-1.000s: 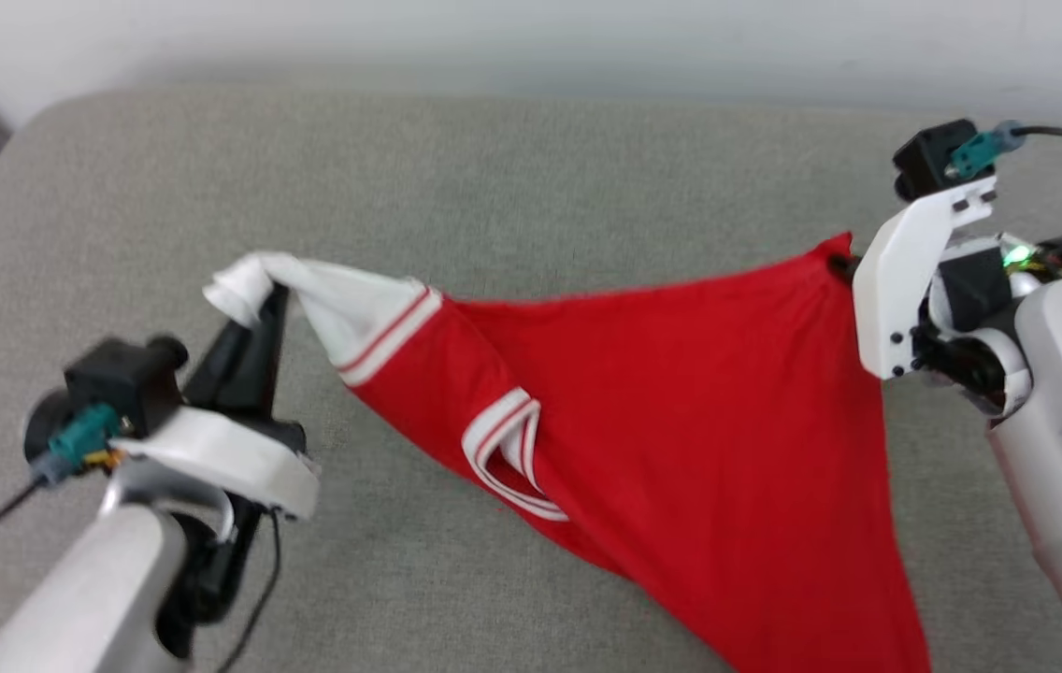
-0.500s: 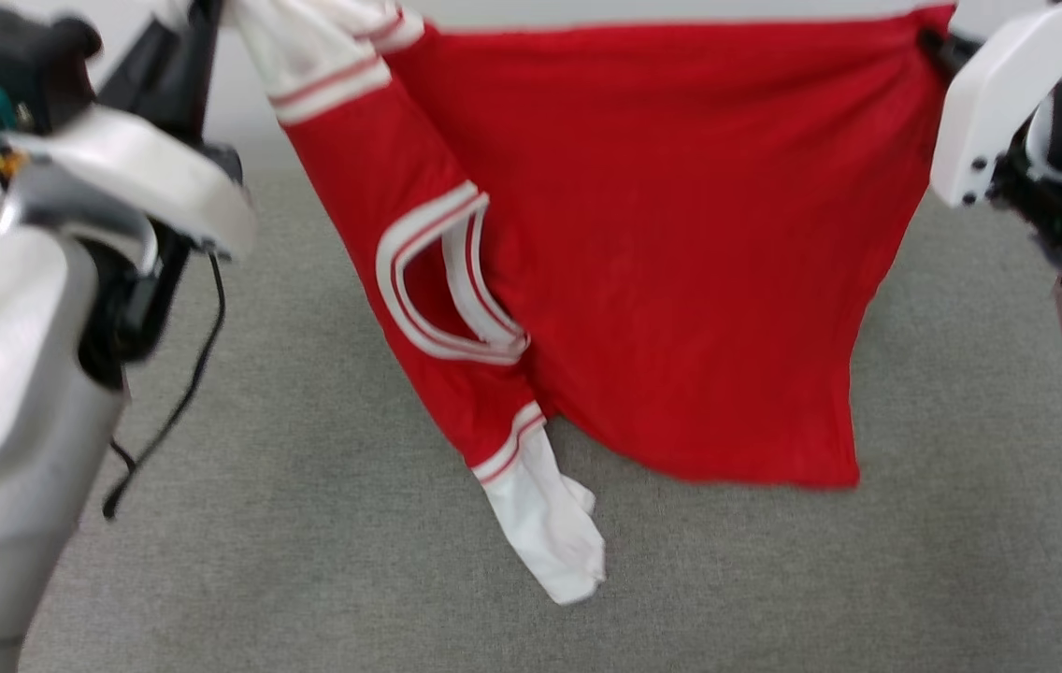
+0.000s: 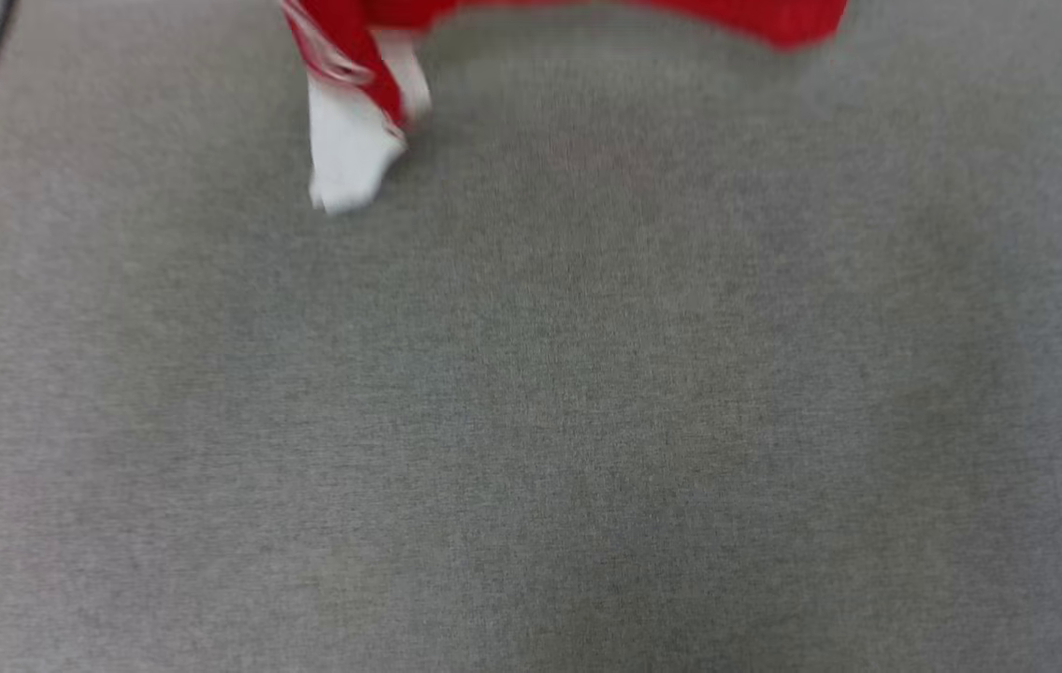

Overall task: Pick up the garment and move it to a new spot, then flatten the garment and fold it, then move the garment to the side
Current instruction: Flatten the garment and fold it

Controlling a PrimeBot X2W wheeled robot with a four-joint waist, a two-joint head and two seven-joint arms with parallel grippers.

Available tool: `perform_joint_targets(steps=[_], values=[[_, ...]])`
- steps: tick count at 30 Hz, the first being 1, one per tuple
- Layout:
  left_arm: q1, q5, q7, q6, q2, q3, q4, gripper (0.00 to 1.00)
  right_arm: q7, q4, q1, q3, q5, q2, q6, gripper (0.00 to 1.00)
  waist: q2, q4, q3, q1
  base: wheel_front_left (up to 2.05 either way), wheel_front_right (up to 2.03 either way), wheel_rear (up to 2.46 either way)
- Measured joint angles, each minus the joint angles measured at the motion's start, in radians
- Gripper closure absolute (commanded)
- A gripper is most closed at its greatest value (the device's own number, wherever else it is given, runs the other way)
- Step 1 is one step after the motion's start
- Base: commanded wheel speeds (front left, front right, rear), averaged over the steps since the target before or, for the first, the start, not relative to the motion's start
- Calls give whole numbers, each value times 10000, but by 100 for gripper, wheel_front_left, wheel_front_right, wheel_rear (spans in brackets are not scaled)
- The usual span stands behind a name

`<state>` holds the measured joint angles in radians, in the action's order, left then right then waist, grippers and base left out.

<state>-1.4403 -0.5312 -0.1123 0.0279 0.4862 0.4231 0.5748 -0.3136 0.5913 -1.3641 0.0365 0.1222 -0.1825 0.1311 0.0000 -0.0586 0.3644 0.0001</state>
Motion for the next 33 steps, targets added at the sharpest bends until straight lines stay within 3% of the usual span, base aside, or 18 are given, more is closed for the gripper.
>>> perform_joint_targets(steps=[8,19,25,33], values=[[-2066,-12,-445,215,0,-316,1011,100,1398,514,-1811,-48,-286,213,2,100,0,-148,1665,0,0,0,0],[-1944,-474,-888,694,-391,-249,2813,100,2251,2347,-2169,-602,-236,546,0,100,0,-76,3311,1,0,0,0],[-1058,-1041,-1197,932,-734,-199,3601,100,2311,3352,-1754,-1026,217,617,0,100,0,50,3069,0,0,0,0],[2029,-2395,-1262,1014,-1018,-113,3839,100,2318,3785,1058,-2084,1256,445,0,100,0,176,1591,-1,0,0,0]])
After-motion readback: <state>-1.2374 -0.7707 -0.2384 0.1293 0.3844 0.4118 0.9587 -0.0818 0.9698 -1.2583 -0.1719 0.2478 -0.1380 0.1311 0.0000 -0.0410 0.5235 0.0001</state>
